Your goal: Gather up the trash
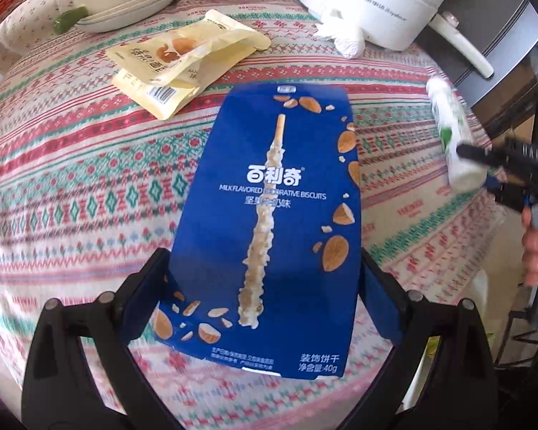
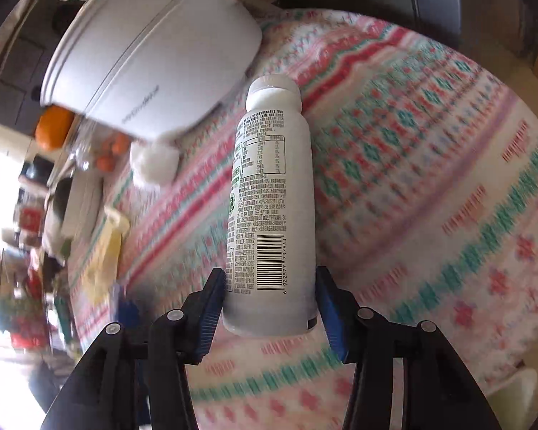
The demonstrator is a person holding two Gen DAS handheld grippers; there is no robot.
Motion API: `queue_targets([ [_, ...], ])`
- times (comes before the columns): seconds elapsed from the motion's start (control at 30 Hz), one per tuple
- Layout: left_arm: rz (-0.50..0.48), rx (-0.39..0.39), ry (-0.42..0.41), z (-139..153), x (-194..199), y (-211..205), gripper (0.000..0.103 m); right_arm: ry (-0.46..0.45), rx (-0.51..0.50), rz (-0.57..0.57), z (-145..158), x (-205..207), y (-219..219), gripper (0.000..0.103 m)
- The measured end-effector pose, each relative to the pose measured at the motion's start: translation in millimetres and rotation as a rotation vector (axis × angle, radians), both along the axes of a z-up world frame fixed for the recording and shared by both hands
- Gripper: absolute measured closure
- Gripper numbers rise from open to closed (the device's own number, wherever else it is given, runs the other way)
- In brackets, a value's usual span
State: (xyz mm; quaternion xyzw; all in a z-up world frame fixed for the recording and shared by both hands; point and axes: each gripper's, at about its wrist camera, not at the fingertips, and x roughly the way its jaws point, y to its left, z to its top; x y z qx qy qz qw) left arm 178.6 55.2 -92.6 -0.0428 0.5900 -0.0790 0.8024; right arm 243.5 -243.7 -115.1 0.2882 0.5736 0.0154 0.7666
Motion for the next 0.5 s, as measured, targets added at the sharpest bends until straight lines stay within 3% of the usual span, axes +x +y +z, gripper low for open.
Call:
queue_targets([
  [0.2, 0.018, -0.02, -0.065, 37.3, -45.8, -14.7, 0.006, 0.024, 0.023, 0.074, 20.1, -62.6, -17.2, 0.052],
  [0.5, -0.029, -0.069, -0.173, 75.4, -117.3, -35.7, 0.007, -0.022, 0.076, 0.143, 59.6, -133.3, -25.3, 0.052],
])
